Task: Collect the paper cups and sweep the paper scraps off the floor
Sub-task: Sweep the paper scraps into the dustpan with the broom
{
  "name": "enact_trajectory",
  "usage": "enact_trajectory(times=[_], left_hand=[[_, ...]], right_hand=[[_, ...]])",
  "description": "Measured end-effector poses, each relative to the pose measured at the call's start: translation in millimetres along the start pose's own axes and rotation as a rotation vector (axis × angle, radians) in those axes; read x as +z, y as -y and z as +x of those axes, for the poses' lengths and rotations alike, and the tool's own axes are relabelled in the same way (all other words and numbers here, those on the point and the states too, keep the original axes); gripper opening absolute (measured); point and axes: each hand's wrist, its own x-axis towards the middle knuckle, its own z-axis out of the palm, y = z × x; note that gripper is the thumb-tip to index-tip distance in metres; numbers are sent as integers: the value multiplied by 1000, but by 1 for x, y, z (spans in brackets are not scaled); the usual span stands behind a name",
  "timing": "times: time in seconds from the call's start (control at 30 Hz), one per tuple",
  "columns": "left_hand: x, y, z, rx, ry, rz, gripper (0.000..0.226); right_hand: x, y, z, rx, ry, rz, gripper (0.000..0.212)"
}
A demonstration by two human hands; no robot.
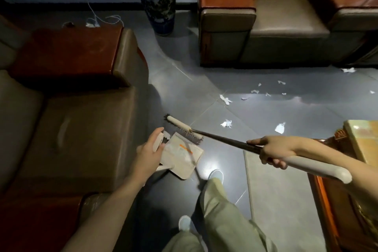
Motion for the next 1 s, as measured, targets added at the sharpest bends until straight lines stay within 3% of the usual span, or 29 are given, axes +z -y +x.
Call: enact_trajectory(times=[0.37,0.5,0.9,1.0], left_hand=[[14,-116,134,142,133,141,45],[27,-137,177,139,179,179,45],[35,-146,232,148,204,190,48],[23,-134,221,83,159,82,47]], right_hand=[[-122,-29,51,97,-203,216,73],[-141,-26,82,123,-234,266,63],[-96,37,91,196,30,415,27],[-110,51,74,210,63,380,41]])
